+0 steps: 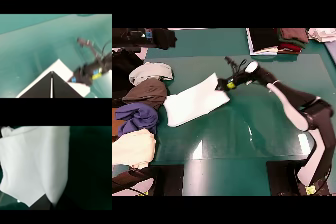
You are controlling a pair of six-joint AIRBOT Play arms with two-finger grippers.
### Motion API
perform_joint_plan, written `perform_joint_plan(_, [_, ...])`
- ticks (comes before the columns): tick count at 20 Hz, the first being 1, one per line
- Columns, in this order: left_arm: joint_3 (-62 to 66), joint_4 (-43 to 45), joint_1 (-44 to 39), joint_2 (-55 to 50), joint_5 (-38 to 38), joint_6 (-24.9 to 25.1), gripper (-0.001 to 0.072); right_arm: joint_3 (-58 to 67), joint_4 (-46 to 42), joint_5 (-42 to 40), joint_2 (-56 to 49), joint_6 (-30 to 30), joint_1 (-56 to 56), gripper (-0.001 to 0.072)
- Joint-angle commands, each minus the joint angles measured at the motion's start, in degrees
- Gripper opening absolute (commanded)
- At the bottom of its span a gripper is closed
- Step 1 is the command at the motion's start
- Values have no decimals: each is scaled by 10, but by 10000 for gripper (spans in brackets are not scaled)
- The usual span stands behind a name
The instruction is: Fold the shirts.
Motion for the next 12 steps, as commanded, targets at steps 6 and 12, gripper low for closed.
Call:
perform_joint_plan(6, [0, -8, -68, -4, 13, 9, 26, -54, -253, 97, 220, 45, -278, 13])
perform_joint_plan(12, [0, -7, -68, -5, 26, -17, 26, -211, -319, 35, 367, 82, -573, 13])
